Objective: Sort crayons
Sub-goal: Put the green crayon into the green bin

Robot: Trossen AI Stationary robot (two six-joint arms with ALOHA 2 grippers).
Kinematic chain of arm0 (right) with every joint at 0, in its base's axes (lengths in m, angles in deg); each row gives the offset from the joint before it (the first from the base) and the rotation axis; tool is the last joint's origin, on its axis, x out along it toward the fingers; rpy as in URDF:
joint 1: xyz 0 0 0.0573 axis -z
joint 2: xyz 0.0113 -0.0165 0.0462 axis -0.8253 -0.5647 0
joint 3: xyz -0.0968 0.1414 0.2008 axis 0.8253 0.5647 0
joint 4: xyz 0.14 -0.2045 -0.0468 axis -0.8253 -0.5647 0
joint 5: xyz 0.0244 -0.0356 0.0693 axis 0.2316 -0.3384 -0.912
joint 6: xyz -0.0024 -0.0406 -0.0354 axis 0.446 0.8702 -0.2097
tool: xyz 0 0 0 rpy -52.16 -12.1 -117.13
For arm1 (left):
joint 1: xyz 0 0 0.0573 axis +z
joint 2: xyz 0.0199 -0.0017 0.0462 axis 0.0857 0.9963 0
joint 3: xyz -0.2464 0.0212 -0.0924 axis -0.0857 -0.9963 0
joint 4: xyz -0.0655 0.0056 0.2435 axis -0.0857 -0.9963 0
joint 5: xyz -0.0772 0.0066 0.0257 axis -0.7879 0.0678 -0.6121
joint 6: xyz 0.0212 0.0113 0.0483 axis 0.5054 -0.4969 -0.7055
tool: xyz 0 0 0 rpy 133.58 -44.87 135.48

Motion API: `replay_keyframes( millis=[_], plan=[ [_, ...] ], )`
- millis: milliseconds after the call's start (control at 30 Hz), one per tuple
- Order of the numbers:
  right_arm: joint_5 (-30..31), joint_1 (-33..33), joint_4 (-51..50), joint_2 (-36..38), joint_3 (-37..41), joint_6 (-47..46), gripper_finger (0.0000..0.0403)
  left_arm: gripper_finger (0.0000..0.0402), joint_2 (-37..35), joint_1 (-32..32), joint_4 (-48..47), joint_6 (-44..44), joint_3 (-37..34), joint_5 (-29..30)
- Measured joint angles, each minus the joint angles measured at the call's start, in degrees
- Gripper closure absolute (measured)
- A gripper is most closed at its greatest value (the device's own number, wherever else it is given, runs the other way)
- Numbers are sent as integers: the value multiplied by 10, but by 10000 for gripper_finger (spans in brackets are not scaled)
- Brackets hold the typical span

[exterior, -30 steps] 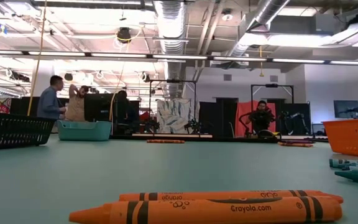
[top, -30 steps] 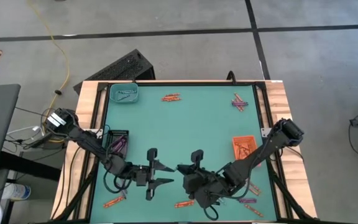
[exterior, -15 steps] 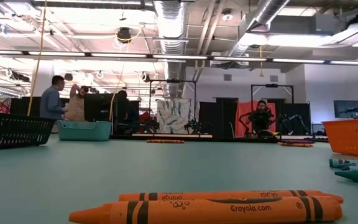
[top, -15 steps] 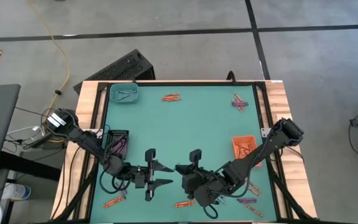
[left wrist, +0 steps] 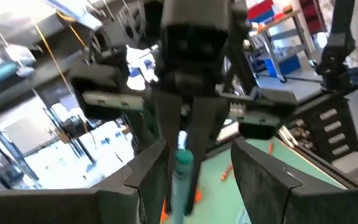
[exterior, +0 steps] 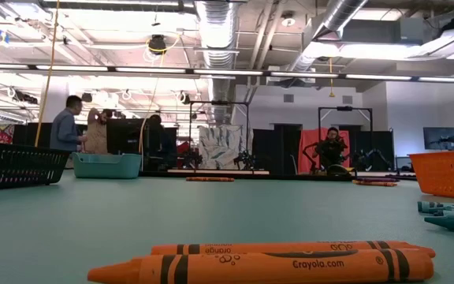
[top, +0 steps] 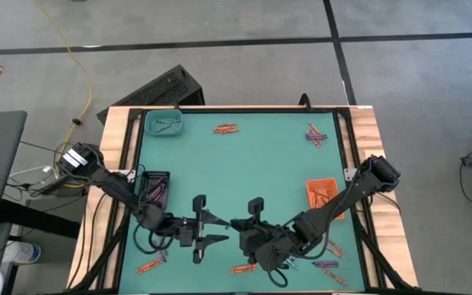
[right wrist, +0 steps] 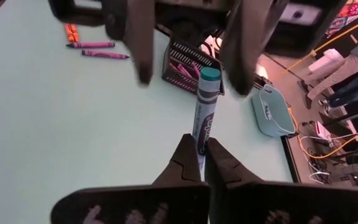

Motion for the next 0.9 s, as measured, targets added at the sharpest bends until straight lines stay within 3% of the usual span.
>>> replay_keyframes(
  millis=[267,633,900],
  plan=[
    [2,0,28,0,0,31,403,244,0,14,-28,62,0,-6],
    [1,3,23,0,0,31,403,368,0,9,-22,28,0,-7],
    [1,4,18,0,0,21,401,384,0,6,-18,16,0,-2]
  ],
)
